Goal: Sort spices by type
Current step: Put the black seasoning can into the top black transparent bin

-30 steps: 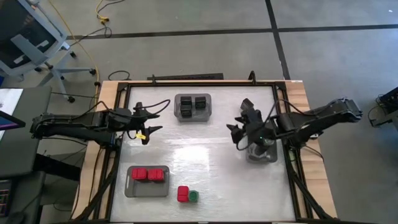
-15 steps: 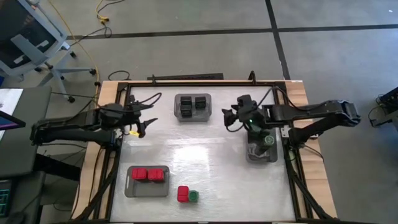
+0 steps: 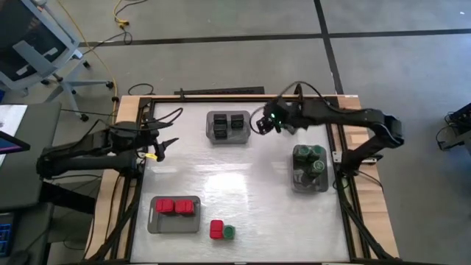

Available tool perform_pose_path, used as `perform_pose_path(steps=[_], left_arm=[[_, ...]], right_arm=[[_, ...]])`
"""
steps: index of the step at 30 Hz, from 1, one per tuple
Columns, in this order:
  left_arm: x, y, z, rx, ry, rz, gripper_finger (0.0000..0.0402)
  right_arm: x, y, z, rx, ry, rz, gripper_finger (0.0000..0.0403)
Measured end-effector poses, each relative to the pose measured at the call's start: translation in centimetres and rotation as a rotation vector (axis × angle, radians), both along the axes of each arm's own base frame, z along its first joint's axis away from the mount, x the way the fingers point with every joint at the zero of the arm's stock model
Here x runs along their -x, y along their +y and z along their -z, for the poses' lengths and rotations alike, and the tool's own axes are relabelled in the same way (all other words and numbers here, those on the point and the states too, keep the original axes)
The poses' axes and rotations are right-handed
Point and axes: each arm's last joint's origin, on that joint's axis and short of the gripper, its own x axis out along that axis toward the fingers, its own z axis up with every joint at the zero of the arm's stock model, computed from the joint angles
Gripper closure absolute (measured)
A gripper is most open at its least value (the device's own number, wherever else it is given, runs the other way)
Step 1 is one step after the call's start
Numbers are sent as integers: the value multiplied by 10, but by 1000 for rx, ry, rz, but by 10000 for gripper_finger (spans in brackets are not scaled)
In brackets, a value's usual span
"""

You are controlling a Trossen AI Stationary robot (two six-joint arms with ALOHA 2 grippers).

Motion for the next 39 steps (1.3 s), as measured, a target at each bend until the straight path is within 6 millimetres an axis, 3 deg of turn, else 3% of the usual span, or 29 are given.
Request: perform_pose_path(steps=[4, 10, 16, 32, 36, 39], left_arm=[[6, -1, 0, -11, 5, 3, 134], [8, -2, 4, 23, 31, 5, 134], [8, -2, 4, 35, 27, 15, 134], [6, -2, 5, 130, -21, -25, 134], [6, -2, 5, 130, -21, -26, 134], [6, -2, 5, 130, -21, -26, 134]], right_arm=[[6, -27, -5, -87, 220, 27, 101], [30, -64, 12, -252, 462, -1, 101], [47, -88, 31, -327, 511, -33, 101], [65, -99, 87, -359, 517, -141, 103], [67, -100, 91, -355, 522, -158, 133], [66, -101, 91, -339, 514, -171, 186]])
